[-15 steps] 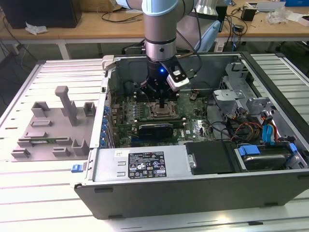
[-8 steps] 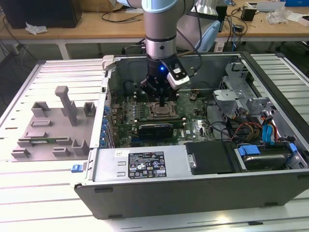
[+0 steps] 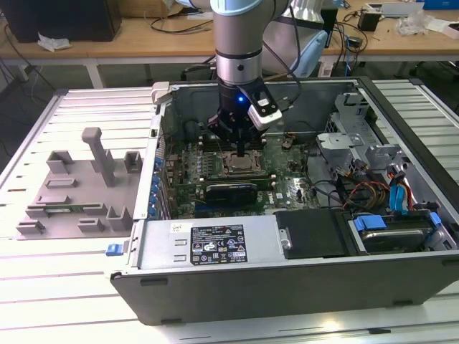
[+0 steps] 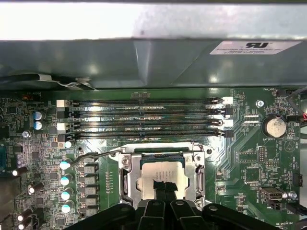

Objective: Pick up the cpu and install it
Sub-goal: 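Install the first cpu locking lever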

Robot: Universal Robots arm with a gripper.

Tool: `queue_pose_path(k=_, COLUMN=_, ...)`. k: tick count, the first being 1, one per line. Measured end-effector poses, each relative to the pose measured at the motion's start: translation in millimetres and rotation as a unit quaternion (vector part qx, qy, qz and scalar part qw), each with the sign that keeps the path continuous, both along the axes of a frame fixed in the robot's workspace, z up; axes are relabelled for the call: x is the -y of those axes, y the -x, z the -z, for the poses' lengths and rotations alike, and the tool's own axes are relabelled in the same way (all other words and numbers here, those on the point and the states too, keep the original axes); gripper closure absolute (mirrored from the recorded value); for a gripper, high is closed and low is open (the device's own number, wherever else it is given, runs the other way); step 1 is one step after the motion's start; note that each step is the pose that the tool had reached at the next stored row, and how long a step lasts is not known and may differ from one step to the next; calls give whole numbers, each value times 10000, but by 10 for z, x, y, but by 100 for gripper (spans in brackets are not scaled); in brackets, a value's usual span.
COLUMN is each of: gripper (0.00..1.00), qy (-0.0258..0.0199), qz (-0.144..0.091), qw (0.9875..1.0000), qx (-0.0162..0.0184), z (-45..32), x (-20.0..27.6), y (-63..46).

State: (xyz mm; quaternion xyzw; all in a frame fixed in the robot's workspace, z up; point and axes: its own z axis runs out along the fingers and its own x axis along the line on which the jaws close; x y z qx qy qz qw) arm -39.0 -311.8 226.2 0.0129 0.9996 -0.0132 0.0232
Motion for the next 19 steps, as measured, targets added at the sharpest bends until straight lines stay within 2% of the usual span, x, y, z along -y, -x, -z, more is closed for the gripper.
queue_pose_path(k=6, gripper=89, qy=0, qz=0, qw=10000, qx=0, z=0, x=0, y=49)
queue_pose_path(k=13, gripper=89, qy=0, qz=0, qw=10000, qx=0, z=0, x=0, y=162)
queue_pose_path(k=17, gripper=89, qy=0, qz=0, qw=10000, qx=0, z=0, x=0, y=279)
queue_pose_path(k=19, gripper=89, qy=0, qz=0, qw=10000, qx=0, z=0, x=0, y=385)
